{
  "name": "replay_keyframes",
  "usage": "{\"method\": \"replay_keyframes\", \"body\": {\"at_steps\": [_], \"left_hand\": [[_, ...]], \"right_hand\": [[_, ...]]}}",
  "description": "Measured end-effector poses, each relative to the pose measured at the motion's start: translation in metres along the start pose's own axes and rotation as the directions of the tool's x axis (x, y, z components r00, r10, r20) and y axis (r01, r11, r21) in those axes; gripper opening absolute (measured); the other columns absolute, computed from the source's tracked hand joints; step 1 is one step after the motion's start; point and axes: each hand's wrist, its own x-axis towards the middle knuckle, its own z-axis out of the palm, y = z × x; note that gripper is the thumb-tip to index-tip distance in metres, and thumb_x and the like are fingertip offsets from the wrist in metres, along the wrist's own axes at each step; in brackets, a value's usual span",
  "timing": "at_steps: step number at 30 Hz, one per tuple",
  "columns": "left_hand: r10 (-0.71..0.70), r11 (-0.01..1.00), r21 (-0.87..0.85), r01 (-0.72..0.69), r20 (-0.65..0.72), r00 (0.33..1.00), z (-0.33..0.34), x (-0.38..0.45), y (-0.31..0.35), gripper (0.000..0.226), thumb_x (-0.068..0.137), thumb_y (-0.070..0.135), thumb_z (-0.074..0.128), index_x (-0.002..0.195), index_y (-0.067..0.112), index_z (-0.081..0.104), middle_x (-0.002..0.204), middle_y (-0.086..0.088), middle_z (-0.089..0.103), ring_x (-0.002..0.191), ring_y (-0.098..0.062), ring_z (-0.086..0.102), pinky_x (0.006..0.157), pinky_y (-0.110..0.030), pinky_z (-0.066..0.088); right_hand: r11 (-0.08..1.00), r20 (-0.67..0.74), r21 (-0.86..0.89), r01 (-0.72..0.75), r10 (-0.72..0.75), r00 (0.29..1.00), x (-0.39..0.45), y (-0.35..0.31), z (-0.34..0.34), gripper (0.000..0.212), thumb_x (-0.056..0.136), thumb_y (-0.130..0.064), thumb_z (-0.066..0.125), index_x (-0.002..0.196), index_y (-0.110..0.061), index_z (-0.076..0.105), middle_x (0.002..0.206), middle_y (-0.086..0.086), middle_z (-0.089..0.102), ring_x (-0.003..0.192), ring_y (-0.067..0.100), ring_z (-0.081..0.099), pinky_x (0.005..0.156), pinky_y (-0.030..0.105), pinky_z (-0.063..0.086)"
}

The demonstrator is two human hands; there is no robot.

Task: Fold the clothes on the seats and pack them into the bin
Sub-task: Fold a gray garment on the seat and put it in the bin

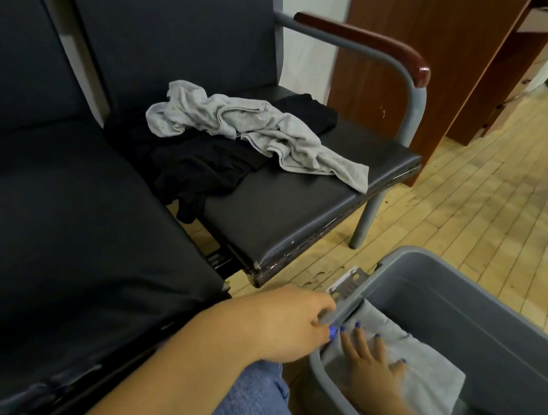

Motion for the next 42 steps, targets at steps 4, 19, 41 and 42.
{"method": "replay_keyframes", "body": {"at_steps": [4, 19, 41, 42], "left_hand": [[0.034, 0.988, -0.116, -0.097, -0.456, 0.889, -0.013, -0.005, -0.002, 0.028, 0.099, 0.026, 0.045, 0.126, 0.029, 0.055, 0.104, 0.002, 0.065, 0.087, -0.021, 0.062, 0.08, -0.038, 0.052], [-0.373, 0.927, -0.304, 0.218, -0.724, 0.58, -0.029, -0.188, -0.207, 0.02, 0.092, 0.028, 0.06, 0.093, 0.047, 0.056, 0.104, 0.025, 0.06, 0.099, 0.005, 0.058, 0.09, -0.011, 0.042], [-0.377, 0.879, -0.022, 0.475, -0.643, 0.667, 0.001, -0.196, -0.252, 0.05, 0.085, 0.05, 0.02, 0.12, 0.046, 0.055, 0.127, 0.027, 0.047, 0.12, -0.002, 0.05, 0.099, -0.032, 0.043], [-0.345, 0.886, -0.006, 0.463, -0.677, 0.65, 0.002, -0.194, -0.257, 0.062, 0.082, 0.059, 0.007, 0.133, 0.047, 0.041, 0.139, 0.028, 0.033, 0.132, -0.001, 0.034, 0.109, -0.027, 0.028]], "right_hand": [[1.0, 0.067, -0.013, 0.016, -0.015, 0.998, -0.009, 0.002, -0.029, 0.093, 0.084, -0.065, 0.051, 0.152, -0.033, -0.003, 0.161, 0.0, -0.005, 0.146, 0.035, 0.007, 0.11, 0.053, 0.025], [0.85, -0.16, -0.078, 0.522, -0.527, 0.834, -0.09, -0.216, -0.286, 0.054, 0.096, -0.049, 0.044, 0.135, -0.011, 0.048, 0.134, 0.009, 0.052, 0.112, 0.025, 0.054, 0.089, 0.032, 0.043], [0.76, -0.507, 0.581, 0.291, 0.058, 0.86, 0.017, -0.23, -0.283, 0.029, 0.088, -0.036, 0.053, 0.088, -0.009, 0.061, 0.094, 0.013, 0.063, 0.087, 0.03, 0.059, 0.075, 0.033, 0.044], [0.724, -0.504, 0.621, 0.3, 0.076, 0.86, 0.019, -0.23, -0.284, 0.03, 0.088, -0.035, 0.054, 0.09, -0.007, 0.062, 0.093, 0.013, 0.064, 0.087, 0.03, 0.06, 0.077, 0.034, 0.046]]}}
